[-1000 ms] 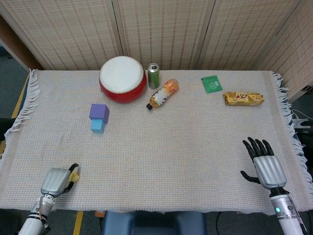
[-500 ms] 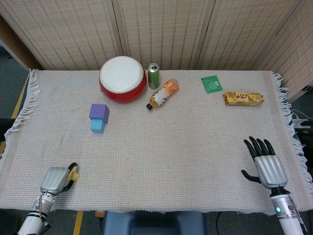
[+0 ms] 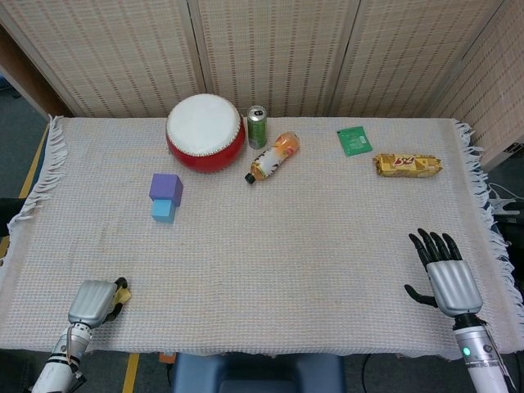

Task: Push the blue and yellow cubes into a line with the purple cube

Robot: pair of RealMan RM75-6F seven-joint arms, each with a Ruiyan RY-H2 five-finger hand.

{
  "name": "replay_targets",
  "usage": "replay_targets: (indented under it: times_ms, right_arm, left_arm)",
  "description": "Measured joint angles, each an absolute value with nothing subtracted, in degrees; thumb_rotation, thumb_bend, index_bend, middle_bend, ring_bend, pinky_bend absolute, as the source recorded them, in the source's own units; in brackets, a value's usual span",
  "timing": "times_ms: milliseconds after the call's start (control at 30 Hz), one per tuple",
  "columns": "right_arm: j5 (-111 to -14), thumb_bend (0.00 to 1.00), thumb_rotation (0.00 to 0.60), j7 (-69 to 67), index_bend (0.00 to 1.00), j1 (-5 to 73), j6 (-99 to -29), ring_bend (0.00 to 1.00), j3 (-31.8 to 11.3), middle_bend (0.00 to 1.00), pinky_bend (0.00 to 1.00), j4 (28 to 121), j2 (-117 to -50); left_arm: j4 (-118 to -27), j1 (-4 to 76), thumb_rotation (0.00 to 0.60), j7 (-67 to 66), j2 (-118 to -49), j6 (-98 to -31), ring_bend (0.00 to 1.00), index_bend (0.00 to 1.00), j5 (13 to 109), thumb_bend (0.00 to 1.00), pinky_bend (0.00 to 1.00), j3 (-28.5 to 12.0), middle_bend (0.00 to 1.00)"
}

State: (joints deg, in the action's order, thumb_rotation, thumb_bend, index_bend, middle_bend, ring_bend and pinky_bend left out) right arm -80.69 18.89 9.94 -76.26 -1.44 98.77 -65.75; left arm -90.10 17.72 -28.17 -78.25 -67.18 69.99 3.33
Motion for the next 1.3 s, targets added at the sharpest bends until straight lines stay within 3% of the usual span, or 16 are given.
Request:
replay_targets:
  times_ms: [167, 767, 1300]
  right_arm:
    - [-80.7, 0.0, 0.459, 18.9, 0.0, 9.9, -76.3, 0.0, -1.4, 0.0, 0.0, 98.8, -65.7]
    - [-81.4, 0.0, 0.459, 18.1, 0.0, 9.5, -77.0, 0.0, -1.4, 0.0, 0.0, 99.0, -65.2]
    - [-79.6, 0.0, 0.459, 17.4, 0.0, 9.8, -76.7, 0.0, -2.8, 0.0, 0.0, 98.2, -65.3]
  left_arm:
    - [-90.0, 17.6, 0.6, -28.4, -78.3, -67.3, 1.0, 0.51, 70.0, 0.38, 1.0, 3.3, 1.0]
    - [-90.1, 19.8, 0.6, -36.3, -79.8, -67.9, 1.0, 0.51, 71.5, 0.38, 1.0, 1.4, 1.0]
    - [-87.5, 32.0, 0.6, -51.4, -83.9, -60.0, 1.0, 0.51, 64.1, 0.38, 1.0, -6.4, 1.0]
